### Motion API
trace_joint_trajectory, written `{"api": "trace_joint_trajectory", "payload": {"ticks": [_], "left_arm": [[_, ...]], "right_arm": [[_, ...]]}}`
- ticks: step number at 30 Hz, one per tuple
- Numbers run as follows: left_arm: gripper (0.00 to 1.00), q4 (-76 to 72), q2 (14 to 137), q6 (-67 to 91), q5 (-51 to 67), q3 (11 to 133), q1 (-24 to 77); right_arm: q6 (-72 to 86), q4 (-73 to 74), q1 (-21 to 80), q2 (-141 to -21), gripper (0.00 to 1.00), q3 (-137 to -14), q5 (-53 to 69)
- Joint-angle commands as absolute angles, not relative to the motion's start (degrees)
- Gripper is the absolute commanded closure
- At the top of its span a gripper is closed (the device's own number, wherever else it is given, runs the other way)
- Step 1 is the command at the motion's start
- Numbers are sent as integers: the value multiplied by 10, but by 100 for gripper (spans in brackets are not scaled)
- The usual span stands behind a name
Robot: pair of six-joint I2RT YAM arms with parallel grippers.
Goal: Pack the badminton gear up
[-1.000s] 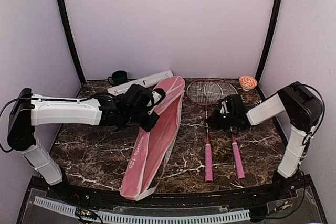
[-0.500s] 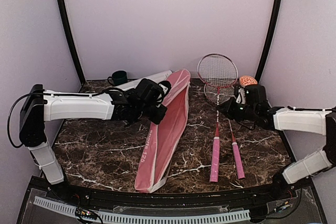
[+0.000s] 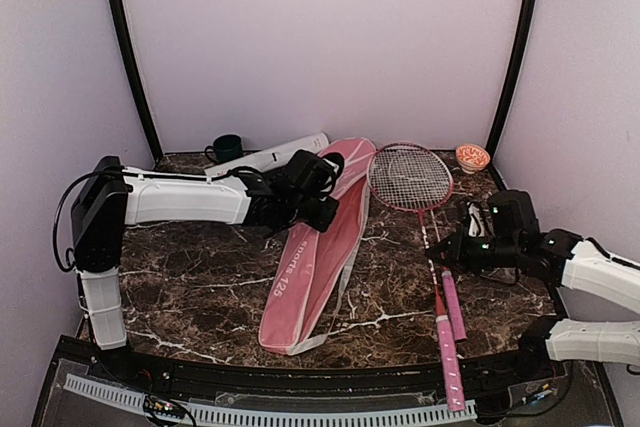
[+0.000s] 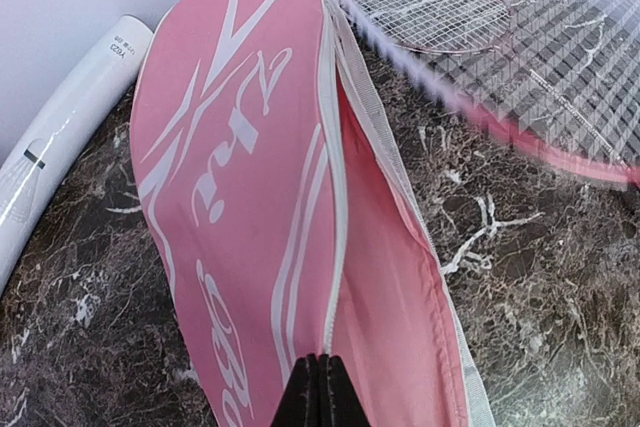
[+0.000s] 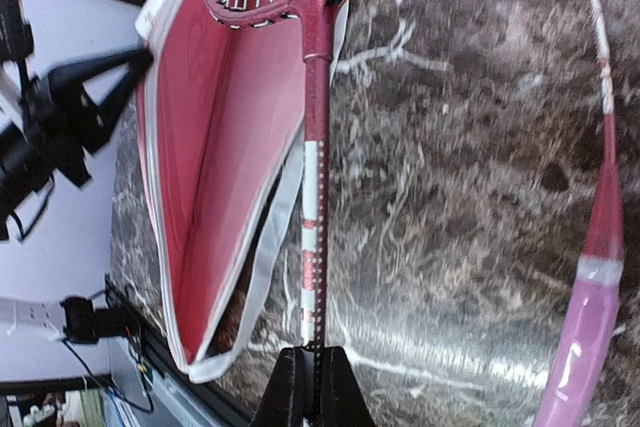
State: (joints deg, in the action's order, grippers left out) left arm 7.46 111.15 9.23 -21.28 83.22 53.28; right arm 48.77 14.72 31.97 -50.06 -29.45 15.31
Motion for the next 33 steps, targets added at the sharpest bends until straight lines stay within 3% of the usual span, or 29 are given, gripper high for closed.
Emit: {"api": "trace_joint_trajectory", "payload": {"ticks": [1, 12, 24, 33], "left_arm": [[100, 49, 1114, 99, -201, 872, 527], [100, 43, 1137, 100, -165, 909, 526], [100, 49, 1143, 131, -57, 919, 530], [100, 60, 1161, 109, 28, 936, 533]], "right_arm": [[498, 216, 388, -487, 100, -285, 142], [550, 226, 519, -508, 100, -273, 93], [576, 50, 522, -652, 100, -321, 71], [545, -3, 522, -723, 100, -368, 61]]}}
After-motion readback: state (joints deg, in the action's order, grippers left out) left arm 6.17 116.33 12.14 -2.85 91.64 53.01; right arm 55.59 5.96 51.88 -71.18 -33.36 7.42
